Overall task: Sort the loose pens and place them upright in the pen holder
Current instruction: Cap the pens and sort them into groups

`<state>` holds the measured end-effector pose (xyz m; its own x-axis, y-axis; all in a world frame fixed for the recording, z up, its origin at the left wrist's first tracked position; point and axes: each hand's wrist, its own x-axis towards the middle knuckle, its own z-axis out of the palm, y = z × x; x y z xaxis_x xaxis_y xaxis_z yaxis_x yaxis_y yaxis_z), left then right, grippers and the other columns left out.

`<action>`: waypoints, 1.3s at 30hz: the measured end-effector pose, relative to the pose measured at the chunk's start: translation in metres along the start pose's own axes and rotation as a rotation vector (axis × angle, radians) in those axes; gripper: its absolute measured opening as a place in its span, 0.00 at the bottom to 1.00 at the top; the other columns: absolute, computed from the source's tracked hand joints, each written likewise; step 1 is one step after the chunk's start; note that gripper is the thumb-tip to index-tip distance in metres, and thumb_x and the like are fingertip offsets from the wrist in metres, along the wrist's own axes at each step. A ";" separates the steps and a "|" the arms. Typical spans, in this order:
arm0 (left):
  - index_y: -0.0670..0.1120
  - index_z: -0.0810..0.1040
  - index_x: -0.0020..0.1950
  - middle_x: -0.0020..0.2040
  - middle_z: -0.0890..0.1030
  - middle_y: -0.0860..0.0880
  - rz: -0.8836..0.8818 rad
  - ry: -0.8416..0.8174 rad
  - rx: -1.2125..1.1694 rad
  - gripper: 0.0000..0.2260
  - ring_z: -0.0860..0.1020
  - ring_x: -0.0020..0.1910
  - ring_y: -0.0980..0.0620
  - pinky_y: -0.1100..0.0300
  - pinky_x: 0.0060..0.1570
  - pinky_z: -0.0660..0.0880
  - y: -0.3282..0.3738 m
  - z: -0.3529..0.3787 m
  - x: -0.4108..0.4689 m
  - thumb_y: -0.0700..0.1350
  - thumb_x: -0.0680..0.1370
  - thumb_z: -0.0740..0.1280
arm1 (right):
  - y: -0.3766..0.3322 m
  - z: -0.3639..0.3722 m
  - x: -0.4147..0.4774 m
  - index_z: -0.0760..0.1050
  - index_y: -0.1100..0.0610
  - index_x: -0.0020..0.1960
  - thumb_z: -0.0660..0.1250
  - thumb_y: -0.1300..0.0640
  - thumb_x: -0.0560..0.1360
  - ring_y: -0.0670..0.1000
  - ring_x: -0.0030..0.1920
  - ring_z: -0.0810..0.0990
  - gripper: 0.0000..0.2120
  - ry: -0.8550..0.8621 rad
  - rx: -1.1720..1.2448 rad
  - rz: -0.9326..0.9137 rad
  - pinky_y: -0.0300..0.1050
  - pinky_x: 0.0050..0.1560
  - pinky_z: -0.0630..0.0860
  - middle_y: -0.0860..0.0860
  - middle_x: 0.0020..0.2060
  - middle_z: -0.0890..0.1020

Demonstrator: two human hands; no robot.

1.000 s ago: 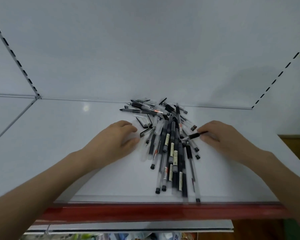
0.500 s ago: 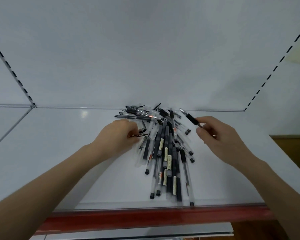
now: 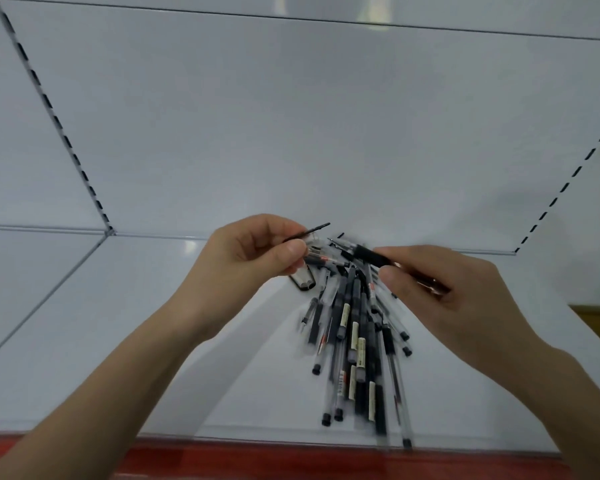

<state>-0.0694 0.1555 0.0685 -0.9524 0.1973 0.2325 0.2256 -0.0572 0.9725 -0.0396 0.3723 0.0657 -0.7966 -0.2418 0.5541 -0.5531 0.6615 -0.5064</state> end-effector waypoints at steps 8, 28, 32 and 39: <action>0.49 0.81 0.42 0.35 0.81 0.52 0.025 -0.039 0.080 0.06 0.79 0.34 0.59 0.67 0.42 0.77 0.004 0.003 -0.005 0.46 0.66 0.70 | 0.001 -0.001 0.001 0.77 0.45 0.55 0.59 0.45 0.73 0.41 0.39 0.76 0.14 -0.060 -0.084 -0.019 0.30 0.41 0.70 0.39 0.36 0.80; 0.45 0.77 0.46 0.35 0.80 0.44 -0.108 0.182 -0.119 0.04 0.81 0.33 0.53 0.62 0.39 0.80 -0.022 0.022 0.003 0.37 0.75 0.65 | -0.003 0.038 0.008 0.78 0.49 0.44 0.64 0.56 0.75 0.50 0.34 0.77 0.05 -0.206 0.207 0.272 0.43 0.37 0.72 0.53 0.35 0.81; 0.43 0.72 0.45 0.39 0.80 0.42 -0.179 0.309 -0.078 0.02 0.81 0.30 0.54 0.63 0.33 0.80 -0.027 -0.009 0.016 0.37 0.77 0.63 | 0.010 0.040 0.013 0.77 0.50 0.52 0.66 0.52 0.74 0.45 0.39 0.81 0.08 -0.244 0.202 0.289 0.38 0.44 0.75 0.44 0.38 0.83; 0.44 0.78 0.54 0.41 0.79 0.43 -0.269 0.226 0.853 0.09 0.75 0.37 0.47 0.58 0.39 0.74 -0.053 -0.085 0.031 0.44 0.77 0.64 | 0.031 0.049 0.023 0.80 0.54 0.46 0.67 0.55 0.74 0.37 0.38 0.77 0.05 -0.345 -0.015 0.213 0.22 0.42 0.67 0.40 0.37 0.79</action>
<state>-0.1279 0.0809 0.0233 -0.9918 -0.1020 0.0774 -0.0202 0.7214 0.6922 -0.0870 0.3527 0.0298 -0.9295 -0.3204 0.1827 -0.3653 0.7320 -0.5751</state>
